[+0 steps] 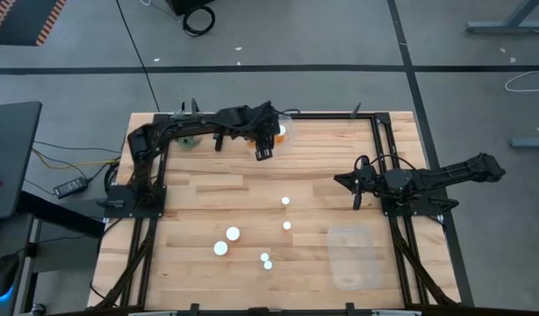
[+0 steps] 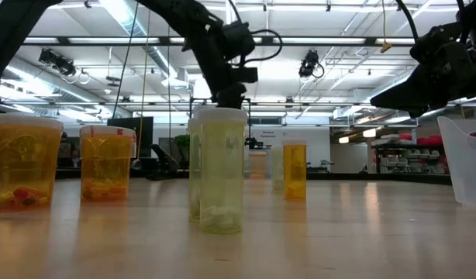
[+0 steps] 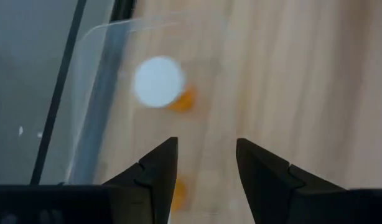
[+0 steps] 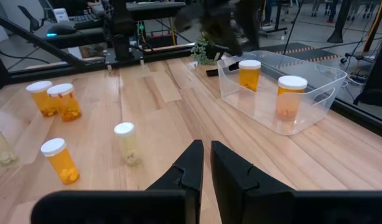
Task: Pick and place medicine bottles into bin by pill shape (circle, oval)
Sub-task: Put the big orange pill bottle into the top transparent bin
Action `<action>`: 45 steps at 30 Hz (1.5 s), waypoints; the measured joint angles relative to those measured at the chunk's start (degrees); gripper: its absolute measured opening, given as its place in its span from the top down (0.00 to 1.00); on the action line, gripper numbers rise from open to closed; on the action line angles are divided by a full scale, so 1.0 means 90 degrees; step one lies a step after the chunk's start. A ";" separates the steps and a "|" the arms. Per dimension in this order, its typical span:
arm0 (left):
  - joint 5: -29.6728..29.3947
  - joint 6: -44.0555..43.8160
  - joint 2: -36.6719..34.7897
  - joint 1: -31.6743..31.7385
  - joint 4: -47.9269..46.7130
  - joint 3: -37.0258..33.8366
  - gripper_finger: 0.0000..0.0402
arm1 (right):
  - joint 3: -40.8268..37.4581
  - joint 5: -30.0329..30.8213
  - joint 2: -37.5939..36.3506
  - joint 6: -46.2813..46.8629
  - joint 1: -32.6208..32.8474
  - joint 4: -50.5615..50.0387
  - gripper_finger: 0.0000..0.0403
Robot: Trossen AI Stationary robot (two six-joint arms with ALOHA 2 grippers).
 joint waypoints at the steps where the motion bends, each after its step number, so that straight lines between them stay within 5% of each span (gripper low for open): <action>1: -0.0003 -0.0005 -0.0036 -0.0094 -0.0068 -0.0003 0.57 | 0.0000 0.0000 -0.0002 0.0001 0.0000 0.0000 0.91; 24: 0.0126 -0.1590 -0.0372 -0.2661 -0.1889 -0.0212 0.57 | 0.0000 0.0000 0.0148 0.0001 -0.0001 0.0024 0.91; 33: -0.0892 -0.2411 -0.0533 -0.3484 -0.2974 -0.0211 0.57 | 0.0000 0.0000 0.0151 0.0001 -0.0001 0.0024 0.91; 45: -0.1165 -0.3911 -0.1560 -0.4201 -0.2790 -0.1260 0.57 | 0.0000 0.0000 0.0155 0.0001 0.0001 0.0027 0.91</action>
